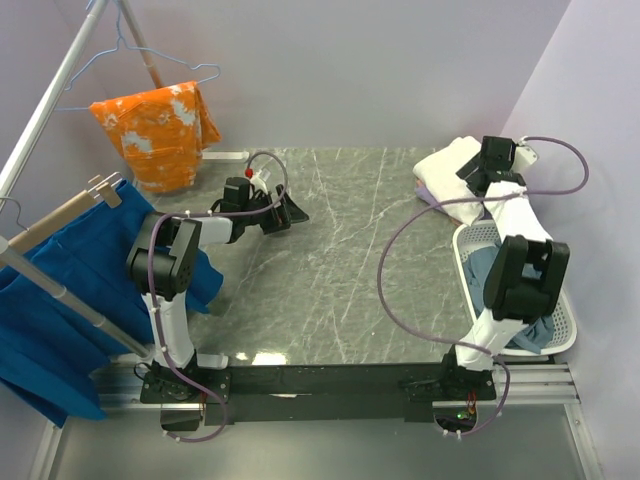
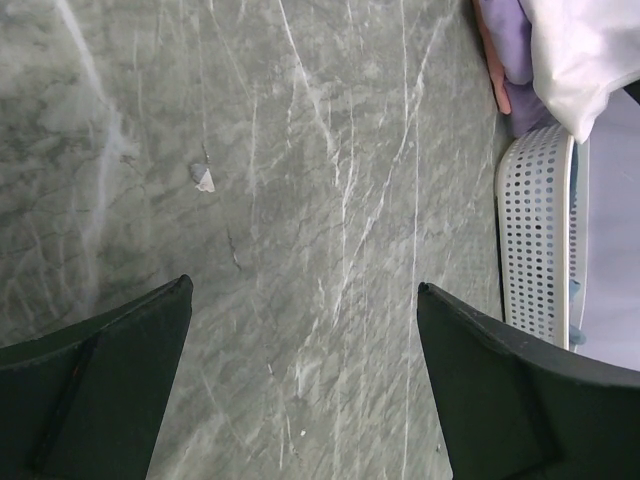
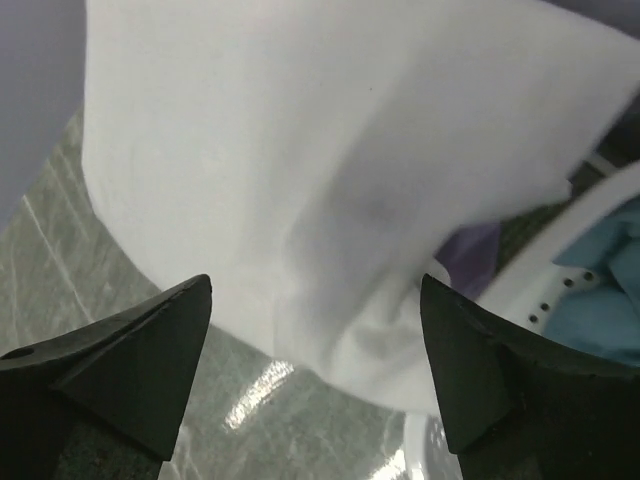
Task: Fold and stack the t-shirts
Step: Put the neatly folded tshirt into the corner of the board with the right arm
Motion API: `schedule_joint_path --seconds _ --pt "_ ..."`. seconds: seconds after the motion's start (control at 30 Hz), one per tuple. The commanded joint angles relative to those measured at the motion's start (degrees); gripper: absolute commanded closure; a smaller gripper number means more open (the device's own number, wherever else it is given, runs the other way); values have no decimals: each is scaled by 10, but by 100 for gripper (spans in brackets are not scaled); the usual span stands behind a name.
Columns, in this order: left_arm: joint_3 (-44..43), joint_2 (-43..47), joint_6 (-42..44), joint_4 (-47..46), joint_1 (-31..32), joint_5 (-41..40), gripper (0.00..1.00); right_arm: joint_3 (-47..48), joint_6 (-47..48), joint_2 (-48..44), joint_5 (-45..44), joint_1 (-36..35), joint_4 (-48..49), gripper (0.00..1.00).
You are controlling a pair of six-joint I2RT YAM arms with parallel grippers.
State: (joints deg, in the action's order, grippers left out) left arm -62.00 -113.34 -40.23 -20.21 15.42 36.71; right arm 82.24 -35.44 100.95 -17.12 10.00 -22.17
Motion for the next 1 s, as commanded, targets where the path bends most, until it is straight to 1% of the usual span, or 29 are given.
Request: schedule_joint_path --seconds 0.0,0.13,0.17,0.2,0.23,0.27,0.3,0.37,0.4,0.47,0.5,0.57,0.6,0.67,0.7,0.8,0.83,0.87,0.9,0.93,0.97 --pt "-17 3 -3 -11 8 15 1 -46 15 -147 -120 -47 62 8" --pt "-18 5 -3 -8 8 15 1 -91 40 -225 -191 -96 93 3" --pt "-19 5 -5 -8 9 17 1 -101 53 -238 -180 -110 113 2" --pt "-18 6 -5 -9 9 16 0 -109 57 -247 -147 -112 122 2" --pt "-17 7 -6 -11 11 16 1 -104 58 -243 -84 -111 118 2" --pt "-16 9 -6 -12 12 17 1 -93 58 -232 -53 -111 106 2" --pt "-17 10 -6 -12 12 18 1 -63 56 -192 -34 -111 91 1" --pt "-21 11 -4 -10 15 19 1 -32 53 -146 10 -111 54 1" --pt "-20 13 -3 -5 15 19 1 -13 54 -104 26 -110 51 1" --pt "-15 20 1 -3 18 17 1 -2 50 -67 73 -108 66 0" --pt "-12 23 1 -3 19 15 1 5 49 -32 91 -106 77 1" --pt "-6 30 2 0 20 16 1 28 41 5 102 -104 86 1" --pt "-4 33 3 2 21 16 1 37 41 40 102 -104 90 1" --pt "4 40 8 6 22 8 1 81 33 77 96 -103 61 1" --pt "6 44 11 10 22 6 1 92 33 106 71 -103 54 0" --pt "9 49 25 35 22 -19 1 135 16 147 21 -75 3 0" --pt "6 49 33 50 22 -32 1 142 13 151 9 -72 -22 0" --pt "4 48 37 57 22 -37 1 137 11 149 -8 -70 -23 0" --pt "2 47 38 62 22 -40 1 125 11 138 -43 -68 -17 0" --pt "-2 44 42 67 22 -44 1 113 13 131 -48 -61 3 0" --pt "-4 43 43 72 22 -48 0 108 12 127 -55 -55 0 0"
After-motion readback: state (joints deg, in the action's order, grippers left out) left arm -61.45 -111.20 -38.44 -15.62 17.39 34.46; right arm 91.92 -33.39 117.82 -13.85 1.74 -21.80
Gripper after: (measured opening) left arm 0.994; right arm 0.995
